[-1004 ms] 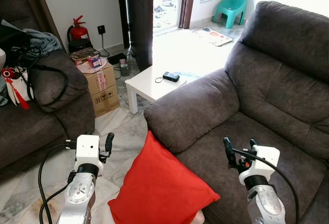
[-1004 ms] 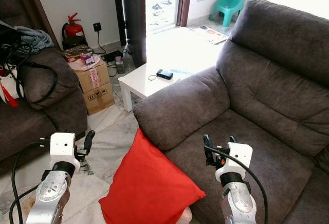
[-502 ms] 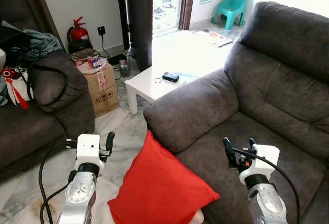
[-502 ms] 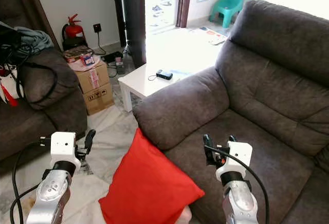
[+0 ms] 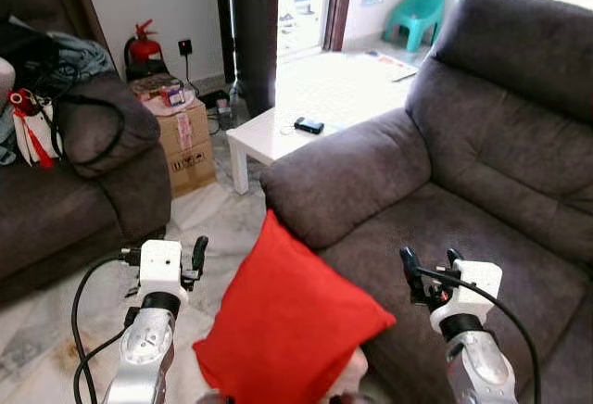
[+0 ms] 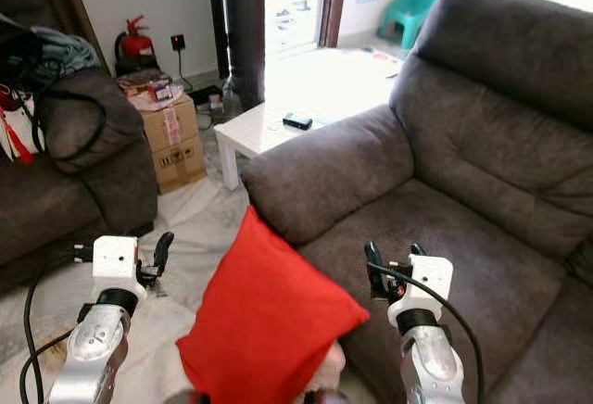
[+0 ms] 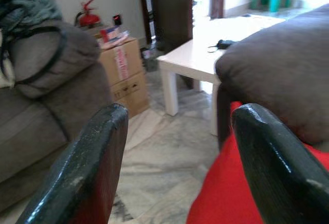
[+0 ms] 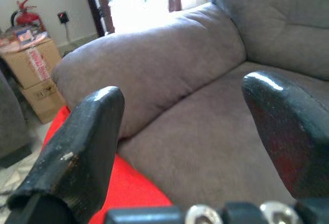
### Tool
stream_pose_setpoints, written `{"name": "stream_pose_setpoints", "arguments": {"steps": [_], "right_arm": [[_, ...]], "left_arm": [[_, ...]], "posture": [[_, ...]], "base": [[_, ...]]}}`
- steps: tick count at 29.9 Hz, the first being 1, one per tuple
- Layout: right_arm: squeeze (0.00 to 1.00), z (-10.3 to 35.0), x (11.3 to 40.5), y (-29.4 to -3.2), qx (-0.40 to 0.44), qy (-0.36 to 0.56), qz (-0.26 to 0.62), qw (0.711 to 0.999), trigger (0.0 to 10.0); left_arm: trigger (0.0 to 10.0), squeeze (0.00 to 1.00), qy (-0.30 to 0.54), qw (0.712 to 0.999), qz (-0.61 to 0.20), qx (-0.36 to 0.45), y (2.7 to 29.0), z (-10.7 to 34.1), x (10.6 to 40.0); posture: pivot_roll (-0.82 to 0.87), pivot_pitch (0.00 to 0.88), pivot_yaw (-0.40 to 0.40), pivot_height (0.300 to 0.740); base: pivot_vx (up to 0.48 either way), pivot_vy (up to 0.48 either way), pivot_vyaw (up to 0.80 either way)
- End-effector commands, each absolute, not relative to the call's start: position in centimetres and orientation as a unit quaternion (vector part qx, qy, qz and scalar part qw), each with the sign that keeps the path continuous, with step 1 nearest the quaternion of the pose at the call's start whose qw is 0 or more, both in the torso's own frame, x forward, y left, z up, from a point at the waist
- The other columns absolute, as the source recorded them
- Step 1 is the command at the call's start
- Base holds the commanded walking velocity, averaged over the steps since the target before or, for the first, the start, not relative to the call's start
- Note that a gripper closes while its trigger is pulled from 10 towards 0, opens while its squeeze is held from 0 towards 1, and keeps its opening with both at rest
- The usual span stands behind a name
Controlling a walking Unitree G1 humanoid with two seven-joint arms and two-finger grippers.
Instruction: Move the pillow to the sofa from floor
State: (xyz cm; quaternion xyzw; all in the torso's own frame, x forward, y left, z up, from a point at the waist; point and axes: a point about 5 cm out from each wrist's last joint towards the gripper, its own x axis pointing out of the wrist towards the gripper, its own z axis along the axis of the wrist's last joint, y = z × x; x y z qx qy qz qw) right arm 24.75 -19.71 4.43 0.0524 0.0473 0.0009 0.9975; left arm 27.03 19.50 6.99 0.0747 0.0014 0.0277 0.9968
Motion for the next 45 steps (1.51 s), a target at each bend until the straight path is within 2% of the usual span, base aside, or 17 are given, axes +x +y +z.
{"name": "stream_pose_setpoints", "arguments": {"steps": [1,25,32,45], "right_arm": [[0.0,4.68,24.91,-19.99,0.052,0.045,-0.002,0.998,10.0],[0.0,4.76,25.13,-19.63,0.058,0.051,0.003,0.997,10.0],[0.0,4.78,25.16,-19.54,0.059,0.05,0.009,0.997,10.0],[0.0,4.87,25.05,-19.57,0.059,0.044,0.013,0.997,10.0]], "left_arm": [[10.0,0.0,0.002,0.997,0.023,0.08,19.12,6.96,27.06],[10.0,0.0,0.0,0.997,0.024,0.079,19.2,6.95,27.1],[10.0,0.0,0.0,0.997,0.024,0.079,19.18,6.98,27.12],[10.0,0.0,-0.002,0.997,0.025,0.079,19.2,7.01,27.21]], "posture": [[-0.02,0.0,-0.046,0.646],[-0.02,0.0,-0.047,0.646],[-0.03,0.0,-0.047,0.603],[-0.03,0.0,-0.046,0.603]], "base": [[0.0,0.0,0.0],[0.0,0.0,0.0],[0.0,0.0,0.0],[0.0,0.0,0.0]]}}
